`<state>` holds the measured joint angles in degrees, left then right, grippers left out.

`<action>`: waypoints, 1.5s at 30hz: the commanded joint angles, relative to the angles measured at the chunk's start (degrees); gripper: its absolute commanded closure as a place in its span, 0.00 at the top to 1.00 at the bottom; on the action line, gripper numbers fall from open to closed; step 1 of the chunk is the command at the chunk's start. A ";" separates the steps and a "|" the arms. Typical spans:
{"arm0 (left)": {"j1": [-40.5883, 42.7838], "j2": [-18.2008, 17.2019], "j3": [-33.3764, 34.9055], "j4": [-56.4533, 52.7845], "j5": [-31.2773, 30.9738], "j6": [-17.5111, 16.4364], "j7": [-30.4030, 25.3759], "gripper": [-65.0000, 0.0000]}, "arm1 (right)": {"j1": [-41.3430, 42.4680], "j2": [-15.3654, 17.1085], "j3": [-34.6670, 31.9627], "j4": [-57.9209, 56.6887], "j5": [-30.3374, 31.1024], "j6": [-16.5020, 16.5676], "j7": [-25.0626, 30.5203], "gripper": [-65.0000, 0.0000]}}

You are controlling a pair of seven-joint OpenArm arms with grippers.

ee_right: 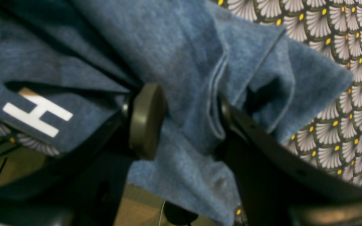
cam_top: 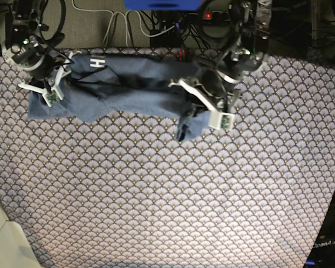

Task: Fold the T-shirt properly
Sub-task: 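Grasp the shirt end with the left gripper and fold it toward the right gripper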

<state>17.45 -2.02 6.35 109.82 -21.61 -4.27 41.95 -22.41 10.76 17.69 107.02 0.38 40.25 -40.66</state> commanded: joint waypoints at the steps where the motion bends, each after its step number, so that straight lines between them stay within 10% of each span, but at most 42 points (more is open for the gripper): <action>1: -0.44 0.40 1.52 0.91 -0.68 -0.43 -1.30 0.00 | 0.22 0.62 0.20 0.89 0.45 -0.25 1.06 0.40; 26: -7.04 6.73 14.88 -6.04 3.89 13.55 -1.47 0.00 | 0.13 1.76 0.20 0.89 0.45 -0.25 1.06 0.40; 41: -8.79 6.46 18.05 -9.73 3.72 13.90 -0.94 0.01 | 0.13 1.76 0.20 0.89 0.45 -0.25 1.06 0.40; 45: -8.53 6.46 18.05 -9.03 3.63 13.90 -0.94 0.17 | 0.13 1.76 0.20 0.89 0.45 -0.25 1.06 0.40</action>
<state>9.54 3.81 24.16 99.48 -17.41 10.11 42.02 -22.44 11.90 17.58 107.02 0.38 40.25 -40.56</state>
